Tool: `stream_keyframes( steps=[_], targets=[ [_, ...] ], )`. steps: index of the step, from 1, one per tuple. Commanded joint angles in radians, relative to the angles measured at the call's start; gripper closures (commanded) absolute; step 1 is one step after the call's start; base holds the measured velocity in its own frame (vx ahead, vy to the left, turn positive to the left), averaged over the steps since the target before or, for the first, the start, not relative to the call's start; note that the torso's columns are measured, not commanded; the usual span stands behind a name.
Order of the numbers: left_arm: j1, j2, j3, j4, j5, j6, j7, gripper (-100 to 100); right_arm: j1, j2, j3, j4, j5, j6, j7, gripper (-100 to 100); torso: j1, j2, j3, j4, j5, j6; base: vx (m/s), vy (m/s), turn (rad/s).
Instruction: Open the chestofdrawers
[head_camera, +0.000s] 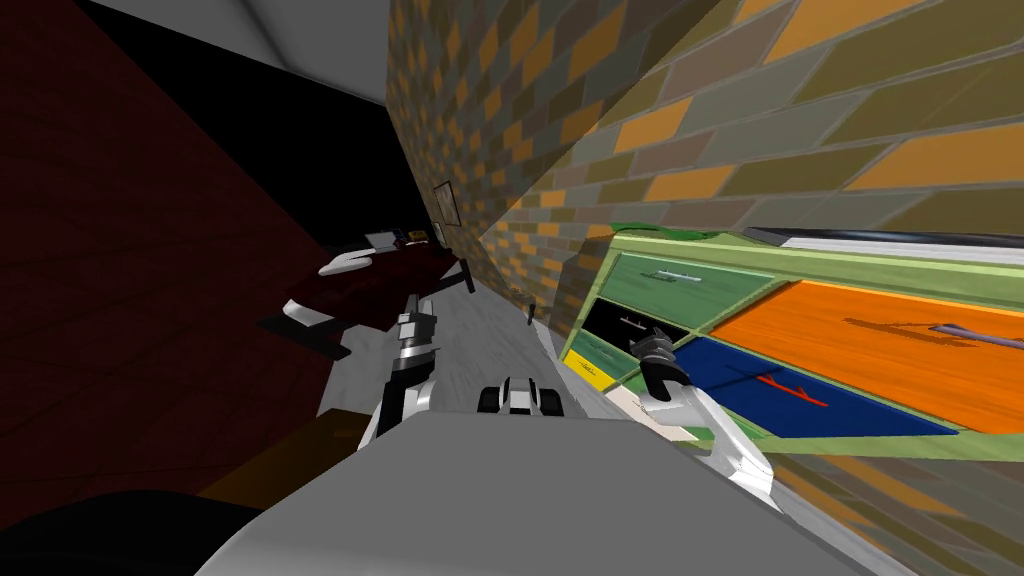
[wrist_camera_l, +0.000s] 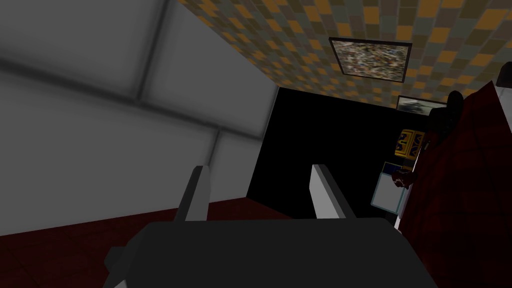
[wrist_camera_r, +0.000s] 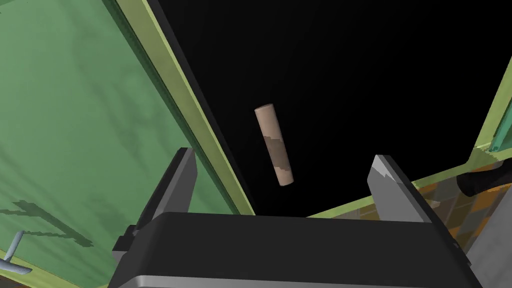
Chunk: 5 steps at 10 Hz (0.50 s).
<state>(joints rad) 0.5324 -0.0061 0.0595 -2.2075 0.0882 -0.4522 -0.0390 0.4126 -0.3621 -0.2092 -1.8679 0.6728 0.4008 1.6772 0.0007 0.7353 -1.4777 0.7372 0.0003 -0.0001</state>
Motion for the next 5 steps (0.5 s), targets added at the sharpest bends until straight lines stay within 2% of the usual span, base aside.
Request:
stream_keyframes(
  steps=[1, 2, 3, 5],
  targets=[
    [0.0, 0.0, 0.0, 0.0, 0.0, 0.0, 0.0, 0, 0.006, -0.01, 0.0, -0.011, -0.012, 0.016, 0.008, -100, 0.0, 0.003, 0.002, 0.001, 0.0, 0.0, 0.07, -0.059, 0.024],
    [0.0, 0.0, 0.0, 0.0, 0.0, 0.0, 0.0, 0, 0.006, -0.011, 0.0, -0.013, -0.014, 0.02, 0.01, -100, 0.003, 0.008, 0.005, 0.002, 0.0, 0.0, 0.018, -0.013, -0.002],
    [0.0, 0.0, 0.0, 0.0, 0.0, 0.0, 0.0, 0, 0.006, -0.011, 0.0, -0.013, -0.013, 0.019, 0.01, 100, 0.004, 0.009, 0.006, 0.003, 0.001, 0.0, 0.009, -0.005, 0.001],
    [-0.001, 0.0, 0.0, 0.0, 0.0, 0.0, 0.0, 0, 0.017, -0.007, 0.007, -0.031, -0.019, 0.026, 0.017, 100, 0.004, 0.009, 0.005, 0.002, 0.001, 0.0, -0.116, 0.104, -0.021]
  ],
)
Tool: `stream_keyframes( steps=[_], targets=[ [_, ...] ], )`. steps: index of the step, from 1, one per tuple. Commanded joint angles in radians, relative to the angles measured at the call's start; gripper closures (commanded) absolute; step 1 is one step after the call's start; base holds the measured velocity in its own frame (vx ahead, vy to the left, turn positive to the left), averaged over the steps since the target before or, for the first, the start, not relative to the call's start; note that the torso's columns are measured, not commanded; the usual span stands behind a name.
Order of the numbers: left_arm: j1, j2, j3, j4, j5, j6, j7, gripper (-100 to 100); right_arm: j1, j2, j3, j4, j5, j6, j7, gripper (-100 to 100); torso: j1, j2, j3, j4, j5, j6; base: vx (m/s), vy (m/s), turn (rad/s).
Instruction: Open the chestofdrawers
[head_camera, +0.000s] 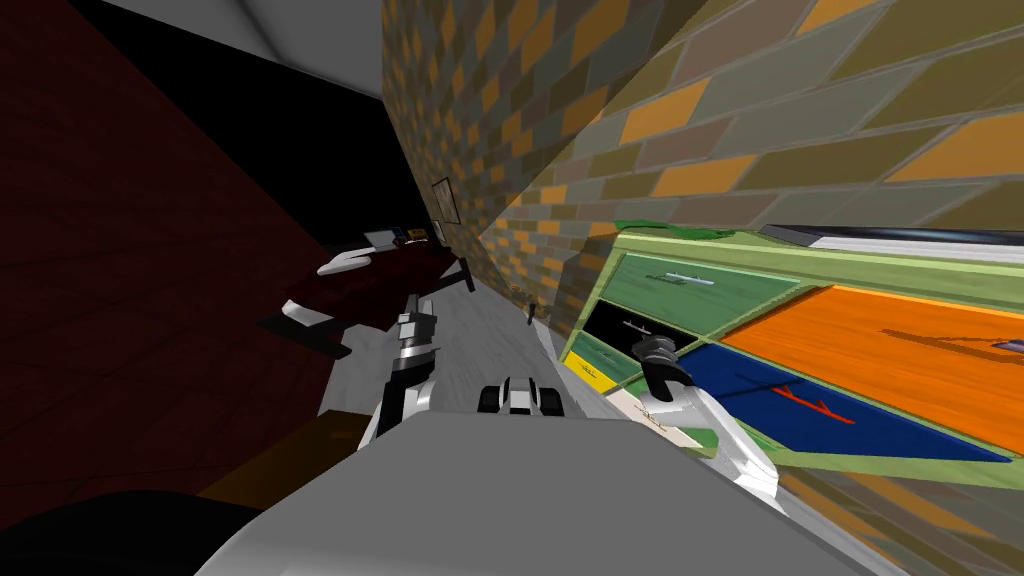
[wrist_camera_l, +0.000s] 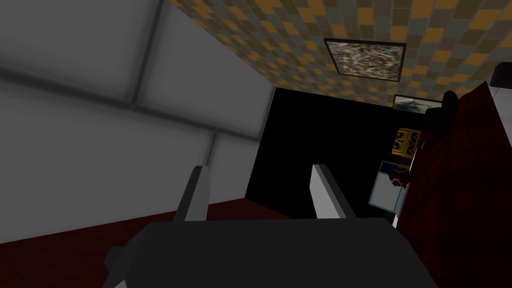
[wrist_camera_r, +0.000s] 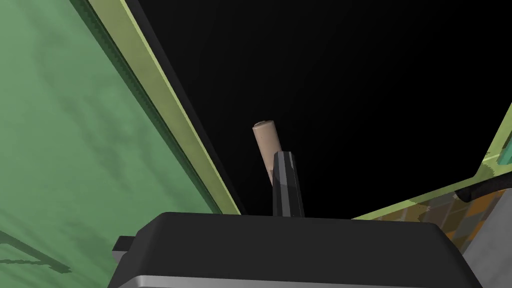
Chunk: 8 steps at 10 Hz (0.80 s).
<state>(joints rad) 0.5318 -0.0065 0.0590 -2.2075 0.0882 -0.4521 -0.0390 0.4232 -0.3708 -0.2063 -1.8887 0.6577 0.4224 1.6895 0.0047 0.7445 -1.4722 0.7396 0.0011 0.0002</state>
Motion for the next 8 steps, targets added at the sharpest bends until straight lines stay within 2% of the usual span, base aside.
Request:
stream_keyframes(
  steps=[1, 3, 4, 8],
  targets=[
    [0.0, 0.0, 0.0, 0.0, 0.0, 0.0, 0.0, 0, 0.01, 0.003, 0.007, -0.017, -0.006, 0.007, 0.008, 100, 0.001, -0.001, 0.0, 0.0, 0.001, 0.0, -0.127, 0.133, -0.023],
    [0.0, 0.0, 0.0, 0.0, 0.0, 0.0, 0.0, 0, 0.013, 0.005, 0.009, -0.021, -0.006, 0.008, 0.009, 100, -0.005, -0.007, -0.004, -0.002, -0.001, 0.0, -0.089, 0.089, -0.012],
    [0.0, 0.0, 0.0, 0.0, 0.0, 0.0, 0.0, 0, 0.011, 0.001, 0.005, -0.018, -0.005, 0.013, 0.012, -100, -0.009, -0.011, -0.006, -0.003, -0.002, 0.0, 0.058, -0.031, 0.024],
    [0.001, 0.0, 0.0, 0.0, 0.0, 0.0, 0.0, 0, 0.01, -0.003, 0.0, -0.015, -0.004, 0.016, 0.014, -100, -0.006, -0.008, -0.005, -0.002, -0.001, 0.0, 0.128, -0.084, 0.022]
  ],
)
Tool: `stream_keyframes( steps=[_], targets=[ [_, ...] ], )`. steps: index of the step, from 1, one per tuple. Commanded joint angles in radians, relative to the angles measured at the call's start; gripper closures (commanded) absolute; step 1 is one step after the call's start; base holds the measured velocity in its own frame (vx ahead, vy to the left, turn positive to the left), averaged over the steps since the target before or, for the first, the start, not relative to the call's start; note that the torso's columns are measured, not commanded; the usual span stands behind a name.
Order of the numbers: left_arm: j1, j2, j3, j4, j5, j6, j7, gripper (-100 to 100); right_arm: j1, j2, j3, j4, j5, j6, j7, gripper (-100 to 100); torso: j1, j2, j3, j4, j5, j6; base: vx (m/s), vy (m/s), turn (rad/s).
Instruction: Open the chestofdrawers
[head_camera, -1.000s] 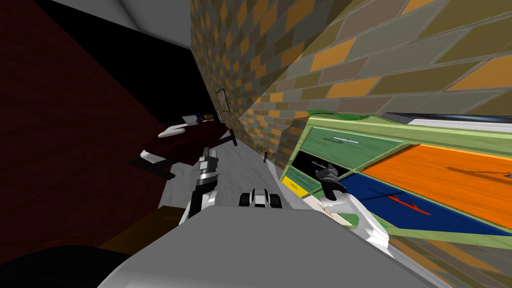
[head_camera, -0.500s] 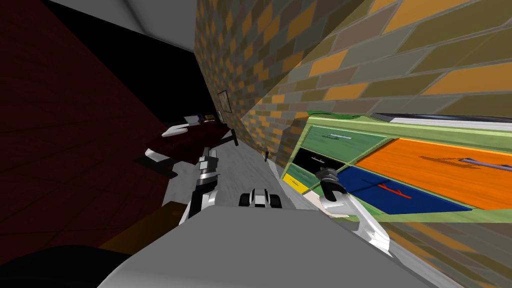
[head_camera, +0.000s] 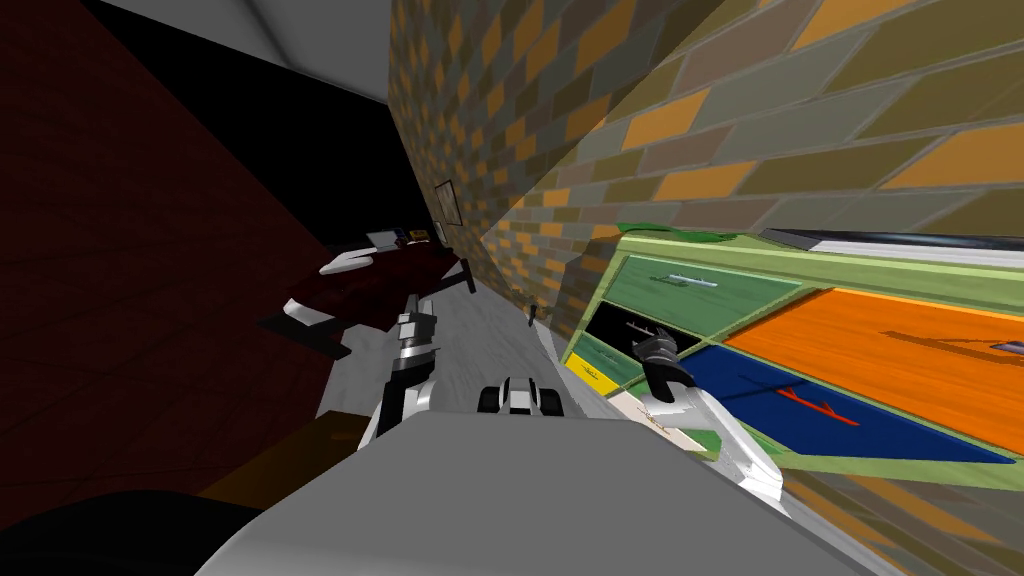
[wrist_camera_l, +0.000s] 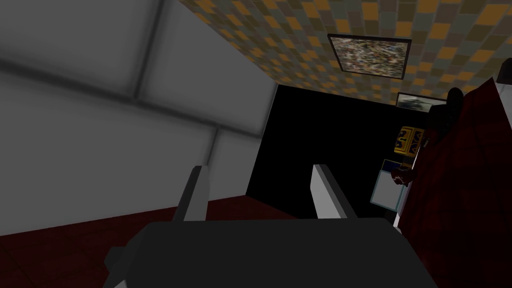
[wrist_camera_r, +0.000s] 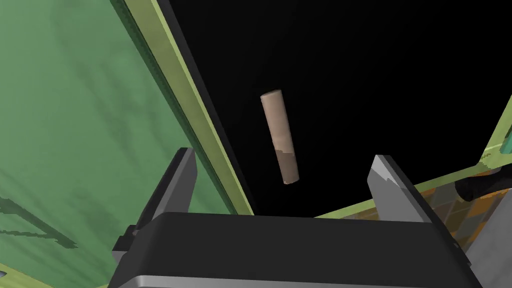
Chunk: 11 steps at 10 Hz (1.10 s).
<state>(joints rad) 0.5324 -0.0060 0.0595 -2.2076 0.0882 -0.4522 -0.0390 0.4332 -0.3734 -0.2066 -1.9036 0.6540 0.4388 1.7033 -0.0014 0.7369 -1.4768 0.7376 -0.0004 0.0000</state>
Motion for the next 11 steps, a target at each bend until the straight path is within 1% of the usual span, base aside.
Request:
stream_keyframes(
  steps=[1, 2, 3, 6, 7, 8, 9, 11],
  targets=[
    [0.0, 0.0, 0.0, 0.0, 0.0, 0.0, 0.0, 0, 0.0, -0.001, 0.0, 0.0, 0.0, 0.0, 0.0, -100, 0.005, 0.006, 0.004, 0.002, 0.001, 0.0, 0.02, -0.014, 0.001],
    [0.0, 0.0, 0.0, 0.0, 0.0, 0.0, 0.0, 0, -0.001, -0.001, 0.0, 0.0, 0.0, 0.0, 0.0, 100, 0.006, 0.008, 0.005, 0.002, 0.002, 0.0, 0.01, -0.006, 0.001],
    [0.0, 0.0, 0.0, 0.0, 0.0, 0.0, 0.0, 0, 0.008, 0.002, 0.005, -0.014, -0.004, 0.005, 0.006, 100, 0.004, 0.006, 0.004, 0.002, 0.001, 0.0, -0.073, 0.039, -0.028],
    [-0.001, -0.001, -0.001, 0.0, 0.0, 0.0, 0.0, 0, 0.018, 0.006, 0.013, -0.031, -0.009, 0.011, 0.013, 100, 0.006, 0.005, 0.003, 0.001, 0.002, 0.0, -0.15, 0.145, -0.019],
    [-0.001, -0.001, -0.001, 0.0, 0.0, 0.0, 0.0, 0, 0.015, 0.005, 0.011, -0.026, -0.008, 0.01, 0.011, 100, 0.003, 0.001, 0.001, 0.001, 0.001, 0.0, -0.068, 0.069, -0.012],
    [-0.001, 0.0, 0.0, 0.0, 0.0, 0.0, 0.0, 0, 0.01, 0.002, 0.007, -0.018, -0.006, 0.009, 0.009, -100, -0.004, -0.004, -0.002, -0.001, -0.001, 0.0, 0.048, -0.049, 0.021],
    [0.0, 0.0, 0.0, 0.0, 0.0, 0.0, 0.0, 0, 0.009, 0.001, 0.005, -0.015, -0.005, 0.008, 0.008, -100, -0.009, -0.009, -0.005, -0.002, -0.002, 0.0, 0.113, -0.086, 0.025],
    [0.0, 0.0, 0.0, 0.0, 0.0, 0.0, 0.0, 0, 0.003, -0.002, 0.0, -0.005, -0.002, 0.006, 0.004, -100, -0.002, -0.004, -0.003, -0.001, -0.001, 0.0, 0.131, -0.12, 0.015]
  ],
)
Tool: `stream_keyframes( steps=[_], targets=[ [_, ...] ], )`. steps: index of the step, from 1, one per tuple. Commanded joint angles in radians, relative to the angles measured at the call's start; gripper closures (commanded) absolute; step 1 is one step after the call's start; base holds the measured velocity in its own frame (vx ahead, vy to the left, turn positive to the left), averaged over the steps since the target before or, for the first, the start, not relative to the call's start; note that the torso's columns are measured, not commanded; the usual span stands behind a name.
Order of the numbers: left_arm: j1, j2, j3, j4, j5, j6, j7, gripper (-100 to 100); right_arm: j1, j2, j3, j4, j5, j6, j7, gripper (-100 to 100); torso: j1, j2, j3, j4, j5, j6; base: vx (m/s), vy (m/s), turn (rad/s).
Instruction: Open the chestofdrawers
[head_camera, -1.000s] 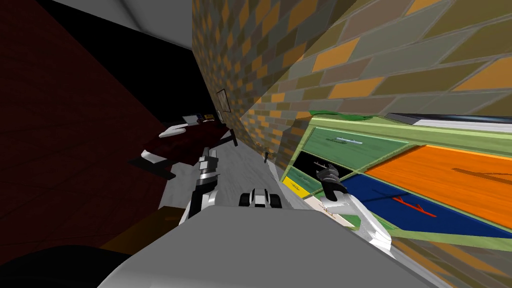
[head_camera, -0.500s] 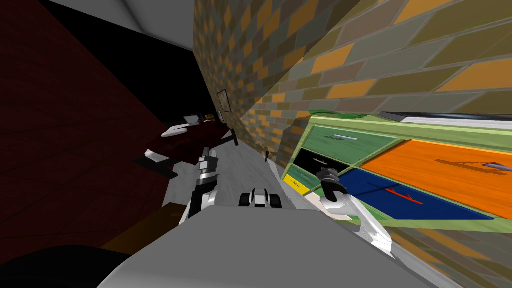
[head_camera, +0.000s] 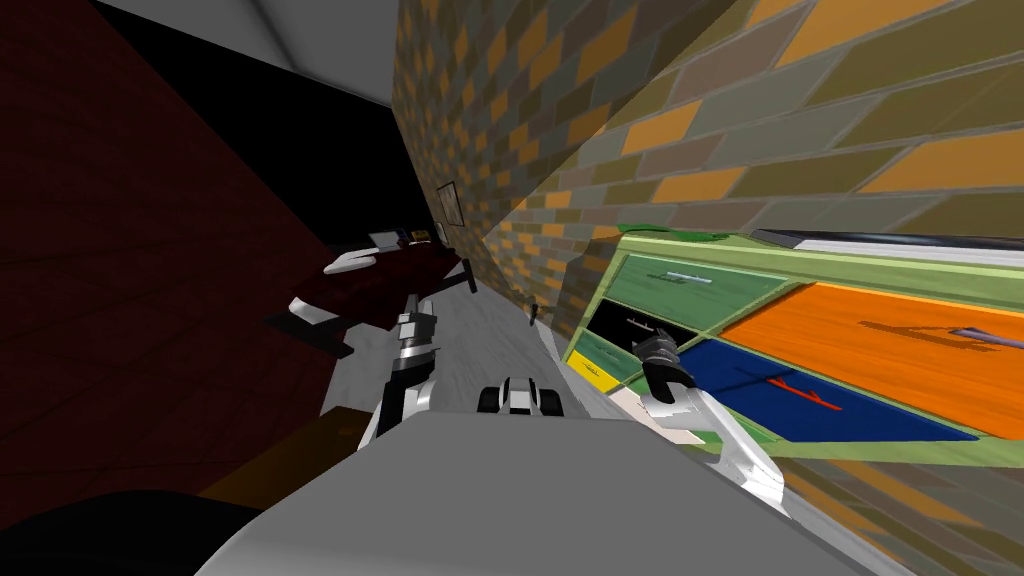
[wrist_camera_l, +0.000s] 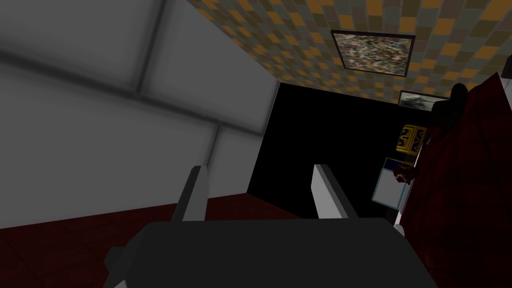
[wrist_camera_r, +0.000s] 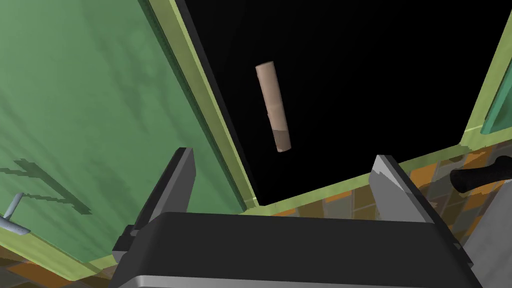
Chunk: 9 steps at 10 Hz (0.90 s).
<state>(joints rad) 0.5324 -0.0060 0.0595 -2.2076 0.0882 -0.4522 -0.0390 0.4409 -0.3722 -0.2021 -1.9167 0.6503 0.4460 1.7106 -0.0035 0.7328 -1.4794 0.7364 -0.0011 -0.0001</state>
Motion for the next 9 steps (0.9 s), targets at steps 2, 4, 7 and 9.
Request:
stream_keyframes(
  steps=[2, 4, 7, 9],
  targets=[
    [0.0, 0.0, 0.0, 0.0, 0.0, 0.0, 0.0, 0, -0.007, -0.002, -0.005, 0.012, 0.004, -0.003, -0.004, -100, 0.002, 0.006, 0.004, 0.002, 0.001, 0.0, 0.094, -0.118, 0.02],
    [0.0, 0.0, 0.0, 0.0, 0.0, 0.0, 0.0, 0, -0.012, -0.001, -0.008, 0.025, 0.009, -0.009, -0.01, -100, 0.007, 0.007, 0.005, 0.003, 0.002, 0.0, 0.072, -0.051, 0.011],
    [-0.001, 0.0, -0.001, 0.0, 0.0, 0.0, 0.0, 0, -0.002, 0.003, 0.0, 0.006, 0.004, -0.004, -0.003, 100, 0.009, 0.01, 0.006, 0.003, 0.002, 0.0, -0.069, 0.078, -0.017],
    [-0.001, -0.001, -0.001, 0.0, 0.0, 0.0, 0.0, 0, 0.007, 0.006, 0.005, -0.01, 0.0, 0.002, 0.004, 100, 0.005, 0.01, 0.006, 0.003, 0.002, 0.0, -0.149, 0.126, -0.011]
  ],
)
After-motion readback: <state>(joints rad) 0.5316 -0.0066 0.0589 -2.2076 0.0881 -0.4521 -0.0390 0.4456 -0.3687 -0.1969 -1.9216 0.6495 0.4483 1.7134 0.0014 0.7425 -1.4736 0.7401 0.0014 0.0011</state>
